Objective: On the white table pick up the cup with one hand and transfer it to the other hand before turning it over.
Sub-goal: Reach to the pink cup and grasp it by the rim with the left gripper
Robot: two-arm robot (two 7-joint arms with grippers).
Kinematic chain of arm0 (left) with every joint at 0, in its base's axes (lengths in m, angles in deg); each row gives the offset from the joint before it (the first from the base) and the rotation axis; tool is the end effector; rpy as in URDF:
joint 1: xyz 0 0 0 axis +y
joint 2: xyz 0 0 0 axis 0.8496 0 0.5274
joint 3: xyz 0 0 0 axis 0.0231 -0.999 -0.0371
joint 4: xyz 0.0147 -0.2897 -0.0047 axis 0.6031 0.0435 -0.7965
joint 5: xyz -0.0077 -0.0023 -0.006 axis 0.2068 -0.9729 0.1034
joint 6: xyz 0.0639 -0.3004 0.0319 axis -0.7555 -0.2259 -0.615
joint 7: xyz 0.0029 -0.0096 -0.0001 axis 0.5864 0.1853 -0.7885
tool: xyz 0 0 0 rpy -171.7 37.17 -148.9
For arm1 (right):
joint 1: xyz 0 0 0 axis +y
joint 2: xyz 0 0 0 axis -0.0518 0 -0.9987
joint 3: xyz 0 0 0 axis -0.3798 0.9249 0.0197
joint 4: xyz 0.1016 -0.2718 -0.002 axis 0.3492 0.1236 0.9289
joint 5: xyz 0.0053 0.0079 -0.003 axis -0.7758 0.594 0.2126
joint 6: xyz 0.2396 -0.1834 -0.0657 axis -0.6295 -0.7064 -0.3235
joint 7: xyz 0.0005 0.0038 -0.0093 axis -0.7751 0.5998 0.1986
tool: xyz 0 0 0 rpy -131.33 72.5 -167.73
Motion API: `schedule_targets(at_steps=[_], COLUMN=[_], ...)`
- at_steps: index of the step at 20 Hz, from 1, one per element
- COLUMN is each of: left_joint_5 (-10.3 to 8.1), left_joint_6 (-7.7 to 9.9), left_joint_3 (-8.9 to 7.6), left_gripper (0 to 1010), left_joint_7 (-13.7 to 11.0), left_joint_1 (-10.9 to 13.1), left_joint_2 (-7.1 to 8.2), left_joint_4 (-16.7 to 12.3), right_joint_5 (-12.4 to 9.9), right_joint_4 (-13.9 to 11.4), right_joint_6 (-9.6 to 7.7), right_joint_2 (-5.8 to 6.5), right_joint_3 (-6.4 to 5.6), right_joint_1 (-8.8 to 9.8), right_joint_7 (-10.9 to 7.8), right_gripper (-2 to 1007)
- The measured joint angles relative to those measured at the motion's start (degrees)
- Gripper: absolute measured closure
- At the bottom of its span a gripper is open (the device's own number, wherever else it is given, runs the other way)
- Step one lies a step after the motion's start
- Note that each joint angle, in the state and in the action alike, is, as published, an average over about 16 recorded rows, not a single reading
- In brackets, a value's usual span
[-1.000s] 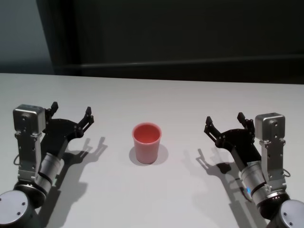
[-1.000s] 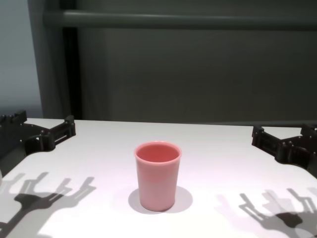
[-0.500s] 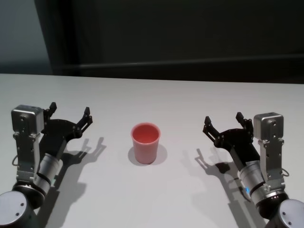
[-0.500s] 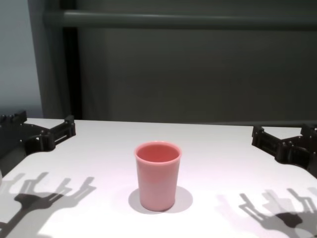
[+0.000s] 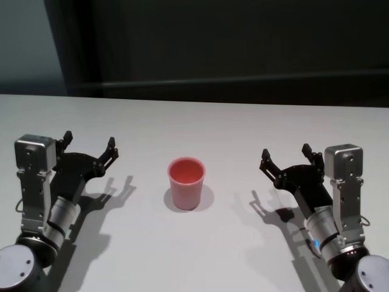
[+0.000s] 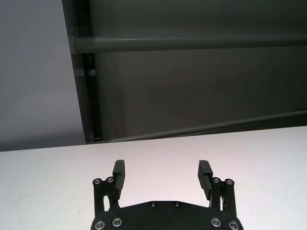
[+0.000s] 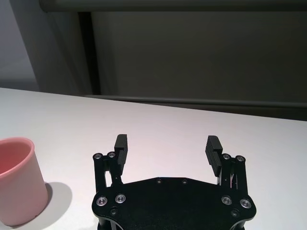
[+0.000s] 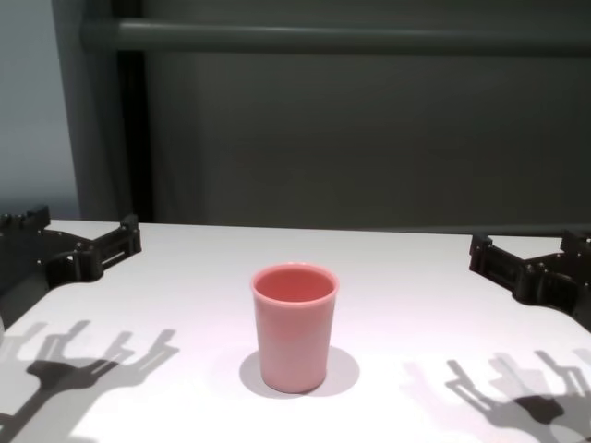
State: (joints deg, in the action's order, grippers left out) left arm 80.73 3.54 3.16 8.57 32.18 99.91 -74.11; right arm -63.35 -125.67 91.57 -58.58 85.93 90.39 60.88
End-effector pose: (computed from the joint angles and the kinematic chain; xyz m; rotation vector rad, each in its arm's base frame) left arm 0.3227 0.0204 -0.3181 0.0573 -0.0598 1.3785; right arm 0.3003 0.0395 -0.3071 0.0400 0.0385 -1.3662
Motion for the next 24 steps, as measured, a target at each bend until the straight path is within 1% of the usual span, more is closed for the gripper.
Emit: schedule_targets(at_steps=[9, 15, 19, 24], left_joint_5=[0.24, 1.44, 3.06, 5.77], left_joint_6=[0.0, 0.01, 0.19, 0.76], left_joint_3=[-0.06, -0.17, -0.14, -0.01], left_gripper=[7, 7, 7, 7], left_joint_7=[-0.1, -1.2, -2.7, -5.7], left_joint_1=[0.0, 0.0, -0.2, -0.7], left_joint_2=[0.01, 0.59, 1.71, 4.23], left_joint_4=[-0.1, -0.7, -1.7, -3.5], right_joint_5=[0.0, 0.0, 0.0, 0.0], right_joint_4=[0.0, 0.0, 0.0, 0.0], right_joint_6=[0.0, 0.0, 0.0, 0.0], right_joint_2=[0.0, 0.0, 0.0, 0.0], right_joint_3=[0.0, 0.0, 0.0, 0.0], right_joint_1=[0.0, 0.0, 0.0, 0.0], right_joint_7=[0.0, 0.0, 0.0, 0.0], right_gripper=[5, 5, 5, 5])
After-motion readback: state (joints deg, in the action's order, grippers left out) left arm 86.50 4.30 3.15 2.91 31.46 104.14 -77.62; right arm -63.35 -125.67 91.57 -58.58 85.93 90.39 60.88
